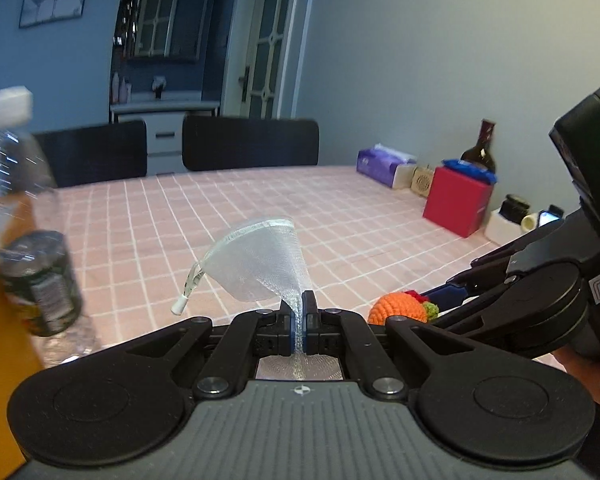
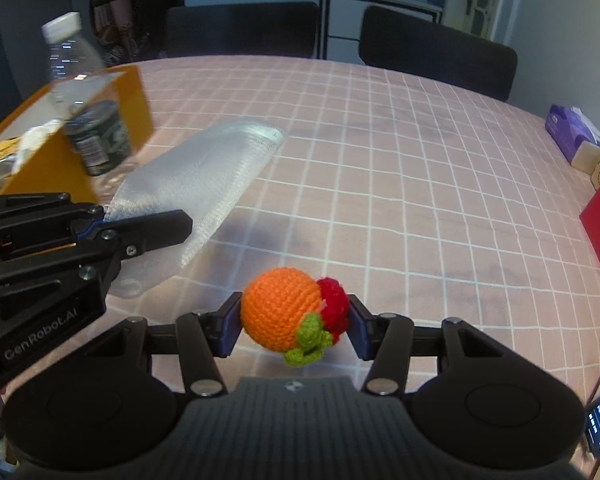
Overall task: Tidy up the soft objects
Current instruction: 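Lift the mesh bag and crocheted fruit and carry them over the box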
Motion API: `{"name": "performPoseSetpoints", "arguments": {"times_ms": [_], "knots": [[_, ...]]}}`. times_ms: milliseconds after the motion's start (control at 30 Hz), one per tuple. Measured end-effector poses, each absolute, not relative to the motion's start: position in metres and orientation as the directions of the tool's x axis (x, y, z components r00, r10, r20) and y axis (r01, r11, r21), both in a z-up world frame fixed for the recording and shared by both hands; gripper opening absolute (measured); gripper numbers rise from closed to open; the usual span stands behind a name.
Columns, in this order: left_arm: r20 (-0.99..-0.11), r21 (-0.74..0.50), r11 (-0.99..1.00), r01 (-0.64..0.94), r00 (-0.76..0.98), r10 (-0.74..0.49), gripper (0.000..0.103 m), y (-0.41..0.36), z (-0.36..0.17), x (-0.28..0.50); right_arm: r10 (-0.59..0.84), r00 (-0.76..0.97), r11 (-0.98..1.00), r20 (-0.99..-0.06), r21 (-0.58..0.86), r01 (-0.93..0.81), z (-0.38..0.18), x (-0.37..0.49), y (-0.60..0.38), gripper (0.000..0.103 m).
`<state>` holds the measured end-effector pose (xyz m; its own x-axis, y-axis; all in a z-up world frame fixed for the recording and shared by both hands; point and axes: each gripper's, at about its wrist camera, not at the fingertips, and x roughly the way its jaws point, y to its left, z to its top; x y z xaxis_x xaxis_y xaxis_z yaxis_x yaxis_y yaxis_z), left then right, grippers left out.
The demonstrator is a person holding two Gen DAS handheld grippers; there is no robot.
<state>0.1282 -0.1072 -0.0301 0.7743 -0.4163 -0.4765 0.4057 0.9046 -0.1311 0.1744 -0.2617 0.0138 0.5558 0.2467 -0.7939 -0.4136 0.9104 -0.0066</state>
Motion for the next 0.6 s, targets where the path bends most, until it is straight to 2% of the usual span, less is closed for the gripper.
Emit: {"name": "performPoseSetpoints", "arguments": {"times_ms": [367,600], "knots": [[-0.339,-0.087,0.906,0.414,0.843,-0.418,0.003,-0.052,0.014,0.053,0.41,0.603,0.838,-0.684,0.022,-0.545,0.059,0.11,-0.217,0.053],[-0.304,-0.025,0.927,0.373,0.881,-0.362,0.003,-0.007,0.041,0.031,0.498,0.595,0.752,-0.631,-0.027,-0.658,0.082,0.097,-0.16,0.053]]}}
